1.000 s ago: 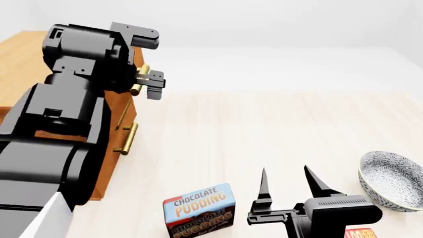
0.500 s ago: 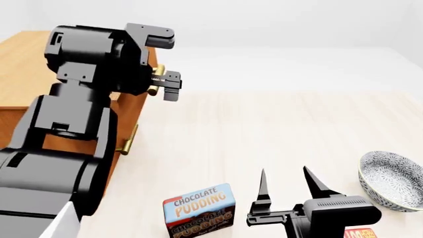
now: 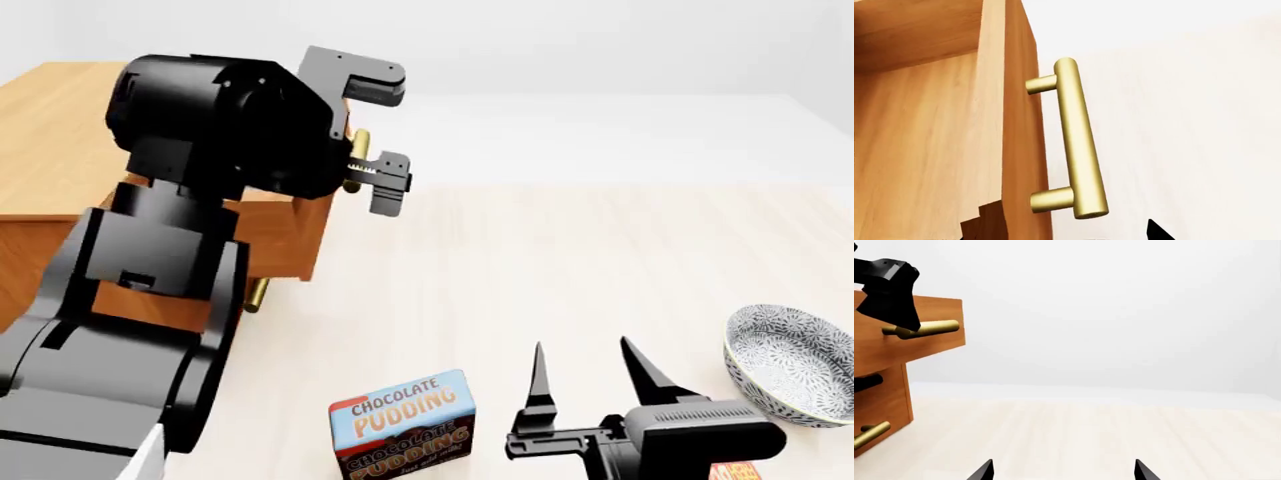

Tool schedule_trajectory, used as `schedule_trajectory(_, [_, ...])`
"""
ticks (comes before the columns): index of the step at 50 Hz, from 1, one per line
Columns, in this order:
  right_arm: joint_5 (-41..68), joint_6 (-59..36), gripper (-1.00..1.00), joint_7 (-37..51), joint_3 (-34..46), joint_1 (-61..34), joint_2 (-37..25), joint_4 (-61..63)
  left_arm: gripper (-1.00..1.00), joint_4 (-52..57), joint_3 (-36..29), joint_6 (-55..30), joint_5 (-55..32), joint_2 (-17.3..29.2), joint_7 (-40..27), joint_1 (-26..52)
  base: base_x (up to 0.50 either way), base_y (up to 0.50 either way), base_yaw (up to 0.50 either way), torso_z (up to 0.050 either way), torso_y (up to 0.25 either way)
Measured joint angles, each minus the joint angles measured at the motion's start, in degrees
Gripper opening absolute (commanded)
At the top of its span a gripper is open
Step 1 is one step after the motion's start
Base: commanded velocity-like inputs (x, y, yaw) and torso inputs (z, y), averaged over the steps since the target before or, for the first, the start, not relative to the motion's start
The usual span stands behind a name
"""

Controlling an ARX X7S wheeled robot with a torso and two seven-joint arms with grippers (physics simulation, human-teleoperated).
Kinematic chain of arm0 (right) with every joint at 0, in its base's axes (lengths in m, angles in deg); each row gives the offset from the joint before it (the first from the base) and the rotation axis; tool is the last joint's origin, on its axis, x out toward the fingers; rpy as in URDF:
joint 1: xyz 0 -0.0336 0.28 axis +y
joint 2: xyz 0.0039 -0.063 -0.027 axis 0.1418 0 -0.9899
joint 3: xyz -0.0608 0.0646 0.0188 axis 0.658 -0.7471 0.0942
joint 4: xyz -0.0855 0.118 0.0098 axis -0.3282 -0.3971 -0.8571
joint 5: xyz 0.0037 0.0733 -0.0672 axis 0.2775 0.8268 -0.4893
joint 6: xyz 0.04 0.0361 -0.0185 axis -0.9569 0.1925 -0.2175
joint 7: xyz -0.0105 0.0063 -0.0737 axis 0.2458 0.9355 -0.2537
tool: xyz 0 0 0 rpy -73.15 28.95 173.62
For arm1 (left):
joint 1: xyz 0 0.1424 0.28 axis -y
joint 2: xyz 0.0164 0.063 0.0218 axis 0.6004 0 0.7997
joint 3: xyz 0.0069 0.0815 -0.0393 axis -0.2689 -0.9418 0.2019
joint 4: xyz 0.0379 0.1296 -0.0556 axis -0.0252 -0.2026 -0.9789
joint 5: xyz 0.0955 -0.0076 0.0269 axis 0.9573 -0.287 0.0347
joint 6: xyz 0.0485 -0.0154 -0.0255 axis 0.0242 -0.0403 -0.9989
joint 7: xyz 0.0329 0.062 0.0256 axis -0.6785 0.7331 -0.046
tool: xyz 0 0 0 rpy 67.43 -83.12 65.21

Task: Put the butter at the back in the top drawer of the cabinet and close it.

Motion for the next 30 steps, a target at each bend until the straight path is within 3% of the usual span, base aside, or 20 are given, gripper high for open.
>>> schedule_trajectory(15, [1.10,1.89,1.00,-0.47,-1.01,1.16,-0.77,-0.35,1.00,0.65,-8.03,2.37,-19.99,-0.04,-12.41,1.29,0.00,0.00,0.00,0.000,0.000])
schedule_trajectory(30, [2.25,4.07,1.00,-0.95,-2.28,2.36,-1.47,-1.19,1.00,-3.25,-22.75,10.51,-38.44,0.30,-19.69,4.81,0.00,0.00,0.00,0.000,0.000])
